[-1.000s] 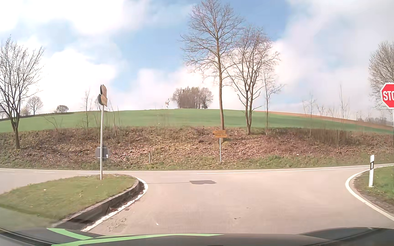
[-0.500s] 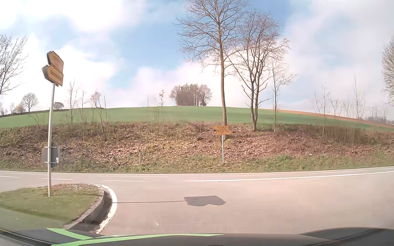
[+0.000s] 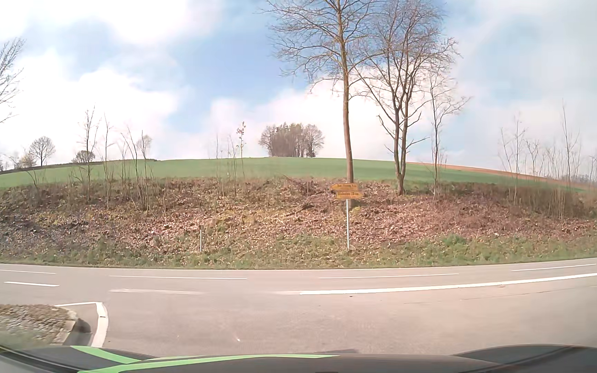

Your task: Follow the waypoints while adhering to traffic rules and regulations

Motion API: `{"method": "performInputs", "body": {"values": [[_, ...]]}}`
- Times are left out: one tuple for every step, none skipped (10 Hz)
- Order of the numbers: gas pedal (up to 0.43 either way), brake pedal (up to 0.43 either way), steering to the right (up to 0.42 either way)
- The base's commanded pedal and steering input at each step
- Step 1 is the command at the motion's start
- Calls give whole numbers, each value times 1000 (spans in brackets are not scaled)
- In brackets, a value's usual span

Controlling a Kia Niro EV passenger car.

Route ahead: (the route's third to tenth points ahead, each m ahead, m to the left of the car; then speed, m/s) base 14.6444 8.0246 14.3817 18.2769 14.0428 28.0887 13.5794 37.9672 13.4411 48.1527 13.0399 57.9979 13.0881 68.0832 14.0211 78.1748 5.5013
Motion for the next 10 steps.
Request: {"method": "performInputs", "body": {"values": [[0, 293, -40], [0, 293, -55], [0, 293, -67], [0, 293, -83], [0, 299, -105], [0, 305, -125], [0, 311, -145], [0, 317, -172], [0, 317, -192], [0, 317, -202]]}}
